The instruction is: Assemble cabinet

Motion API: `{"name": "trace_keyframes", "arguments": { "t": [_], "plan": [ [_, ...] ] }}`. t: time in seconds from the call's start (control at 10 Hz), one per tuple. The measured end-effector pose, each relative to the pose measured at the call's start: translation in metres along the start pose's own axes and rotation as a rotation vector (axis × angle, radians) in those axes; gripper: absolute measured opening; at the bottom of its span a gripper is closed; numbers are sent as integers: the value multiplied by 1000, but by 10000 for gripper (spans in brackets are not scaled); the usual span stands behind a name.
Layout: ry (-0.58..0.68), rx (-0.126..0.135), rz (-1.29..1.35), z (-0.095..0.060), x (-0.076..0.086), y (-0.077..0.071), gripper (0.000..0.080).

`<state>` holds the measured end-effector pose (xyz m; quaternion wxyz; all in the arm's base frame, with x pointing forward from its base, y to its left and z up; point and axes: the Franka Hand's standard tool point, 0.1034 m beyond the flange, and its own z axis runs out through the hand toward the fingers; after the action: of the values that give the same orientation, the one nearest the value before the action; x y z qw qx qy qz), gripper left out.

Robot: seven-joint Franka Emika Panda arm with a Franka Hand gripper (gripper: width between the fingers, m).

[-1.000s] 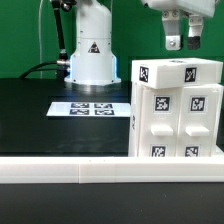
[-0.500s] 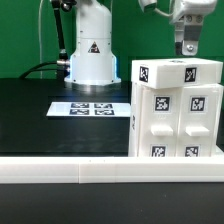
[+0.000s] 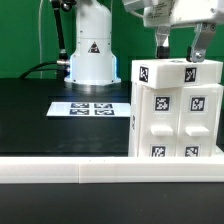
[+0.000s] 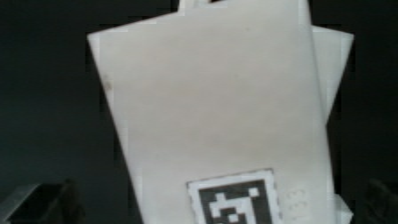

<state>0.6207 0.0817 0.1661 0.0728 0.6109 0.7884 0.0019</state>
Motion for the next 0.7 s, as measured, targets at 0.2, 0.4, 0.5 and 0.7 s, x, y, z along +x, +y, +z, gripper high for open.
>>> {"name": "trace_keyframes", "arguments": {
  "t": [0.2, 0.4, 0.5, 0.7],
  "plan": [
    [-10, 4, -69, 2, -3, -1, 797],
    [-10, 7, -55, 3, -3, -2, 672],
    [-10, 12, -56, 7, -3, -3, 672],
    [-10, 8, -56, 7, -3, -2, 556]
  ]
}}
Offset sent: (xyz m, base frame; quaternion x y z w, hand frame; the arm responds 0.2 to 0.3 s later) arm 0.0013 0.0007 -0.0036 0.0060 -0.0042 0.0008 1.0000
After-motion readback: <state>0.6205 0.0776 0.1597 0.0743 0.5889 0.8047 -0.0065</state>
